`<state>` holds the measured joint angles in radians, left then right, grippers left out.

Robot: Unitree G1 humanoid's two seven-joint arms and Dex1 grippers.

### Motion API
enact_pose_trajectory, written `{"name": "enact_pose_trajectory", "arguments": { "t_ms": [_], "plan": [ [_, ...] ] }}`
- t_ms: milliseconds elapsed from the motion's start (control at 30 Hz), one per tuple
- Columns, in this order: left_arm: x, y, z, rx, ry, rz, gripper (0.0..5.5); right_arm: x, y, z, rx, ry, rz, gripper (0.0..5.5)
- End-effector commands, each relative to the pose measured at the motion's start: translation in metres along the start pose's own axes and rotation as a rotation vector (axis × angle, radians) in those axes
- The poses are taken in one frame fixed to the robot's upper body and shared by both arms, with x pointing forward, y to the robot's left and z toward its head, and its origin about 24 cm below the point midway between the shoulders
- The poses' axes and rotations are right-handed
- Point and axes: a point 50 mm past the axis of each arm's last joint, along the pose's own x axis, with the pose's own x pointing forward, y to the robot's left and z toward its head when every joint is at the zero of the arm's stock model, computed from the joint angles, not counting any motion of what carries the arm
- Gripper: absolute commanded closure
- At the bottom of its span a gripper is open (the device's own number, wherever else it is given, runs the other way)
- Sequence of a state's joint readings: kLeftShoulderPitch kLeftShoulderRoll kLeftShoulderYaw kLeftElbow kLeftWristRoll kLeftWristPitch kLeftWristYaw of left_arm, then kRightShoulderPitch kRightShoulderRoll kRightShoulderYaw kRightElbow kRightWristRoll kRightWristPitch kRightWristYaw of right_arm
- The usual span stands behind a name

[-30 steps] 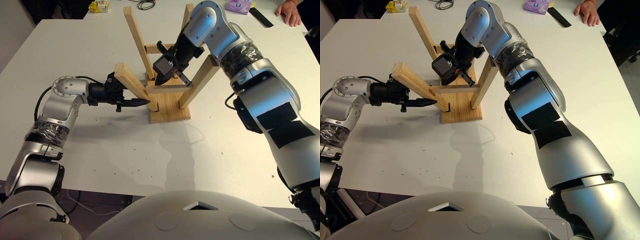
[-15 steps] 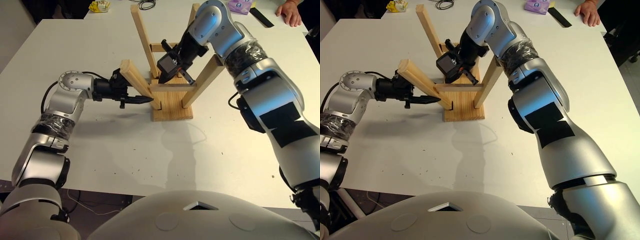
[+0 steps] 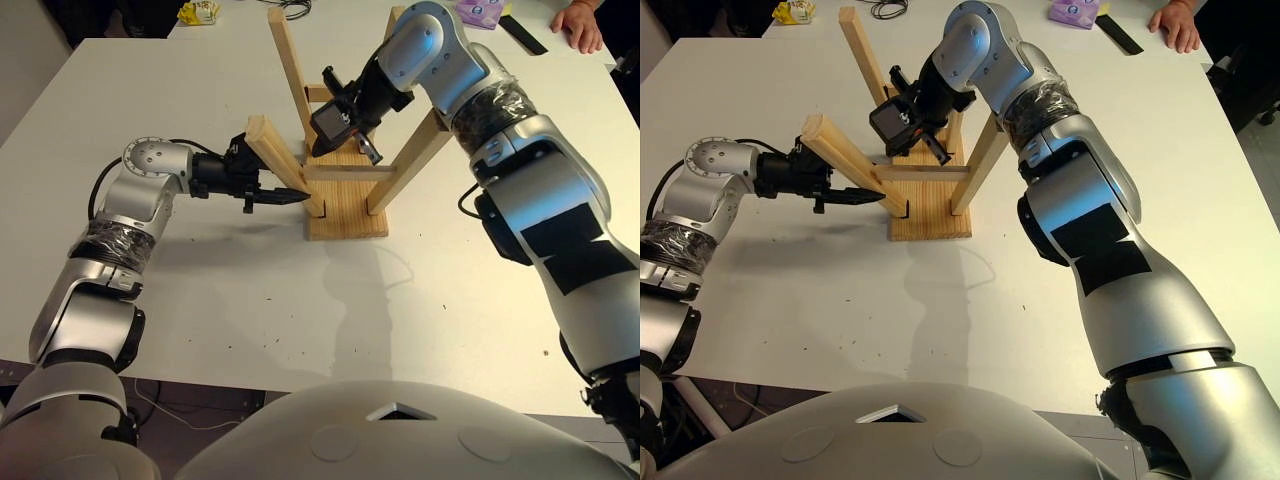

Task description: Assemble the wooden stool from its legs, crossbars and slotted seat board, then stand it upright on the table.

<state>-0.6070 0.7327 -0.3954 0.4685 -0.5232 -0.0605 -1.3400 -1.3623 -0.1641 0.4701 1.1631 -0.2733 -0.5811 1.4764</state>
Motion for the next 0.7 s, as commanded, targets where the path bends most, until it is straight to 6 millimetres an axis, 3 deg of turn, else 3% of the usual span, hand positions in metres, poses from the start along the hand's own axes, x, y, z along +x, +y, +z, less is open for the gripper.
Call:
{"name": "enact_pose_trajectory", "arguments": {
  "t_ms": [33, 433, 700],
  "plan": [
    [0.019, -0.057, -0.102, -0.307, 0.468, -0.170, 3.44, 0.006, -0.004, 0.017, -0.016, -0.121, 0.083, 5.50],
    [0.023, -0.048, -0.099, -0.263, 0.507, -0.183, 3.44, 0.007, 0.000, 0.013, -0.001, -0.125, 0.082, 5.50],
    [0.020, -0.050, -0.103, -0.272, 0.509, -0.184, 3.44, -0.005, -0.013, 0.004, -0.041, 0.079, -0.091, 5.50]
  ]
}}
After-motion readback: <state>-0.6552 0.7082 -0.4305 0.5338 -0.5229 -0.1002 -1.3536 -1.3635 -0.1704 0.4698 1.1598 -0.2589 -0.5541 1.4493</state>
